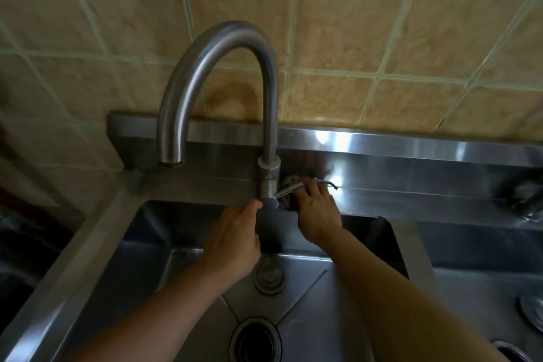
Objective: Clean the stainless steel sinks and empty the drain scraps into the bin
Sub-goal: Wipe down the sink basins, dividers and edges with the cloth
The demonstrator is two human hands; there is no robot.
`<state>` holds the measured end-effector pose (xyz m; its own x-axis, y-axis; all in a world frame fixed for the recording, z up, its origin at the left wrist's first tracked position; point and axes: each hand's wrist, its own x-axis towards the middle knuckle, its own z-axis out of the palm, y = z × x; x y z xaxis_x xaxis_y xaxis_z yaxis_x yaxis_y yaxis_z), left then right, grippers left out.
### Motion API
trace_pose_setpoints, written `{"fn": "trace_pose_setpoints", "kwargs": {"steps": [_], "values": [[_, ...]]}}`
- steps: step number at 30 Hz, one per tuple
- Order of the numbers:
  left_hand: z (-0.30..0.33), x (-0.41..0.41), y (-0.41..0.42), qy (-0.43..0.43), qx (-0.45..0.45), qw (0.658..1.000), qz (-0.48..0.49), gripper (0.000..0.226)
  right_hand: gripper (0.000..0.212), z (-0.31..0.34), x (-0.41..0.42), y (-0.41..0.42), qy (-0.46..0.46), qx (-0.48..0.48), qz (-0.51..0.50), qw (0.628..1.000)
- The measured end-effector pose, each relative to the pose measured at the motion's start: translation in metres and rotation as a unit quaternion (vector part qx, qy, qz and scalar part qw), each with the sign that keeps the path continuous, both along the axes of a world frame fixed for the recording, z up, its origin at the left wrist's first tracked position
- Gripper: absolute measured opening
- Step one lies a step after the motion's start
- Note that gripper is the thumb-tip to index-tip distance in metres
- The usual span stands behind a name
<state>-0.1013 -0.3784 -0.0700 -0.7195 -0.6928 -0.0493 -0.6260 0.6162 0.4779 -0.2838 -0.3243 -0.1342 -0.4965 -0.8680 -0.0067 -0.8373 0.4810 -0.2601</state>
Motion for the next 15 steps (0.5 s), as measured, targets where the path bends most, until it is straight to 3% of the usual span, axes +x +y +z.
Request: {"fn": "trace_pose_setpoints", "kwargs": {"steps": [6, 12, 15], "values": [[0.000, -0.028, 0.023, -0.014, 0.020, 0.999, -0.027, 0.054, 0.062, 0.010, -0.057, 0.064, -0.017, 0.022, -0.074, 0.997], [-0.010, -0.078, 0.049, -0.036, 0.020, 0.996, -0.075, 0.054, 0.058, 0.012, -0.104, 0.118, -0.056, 0.046, -0.223, 0.972], [-0.019, -0.096, 0.047, -0.074, 0.007, 0.993, -0.087, 0.059, 0.054, 0.014, -0.093, 0.106, -0.046, 0.049, -0.194, 0.979]]}}
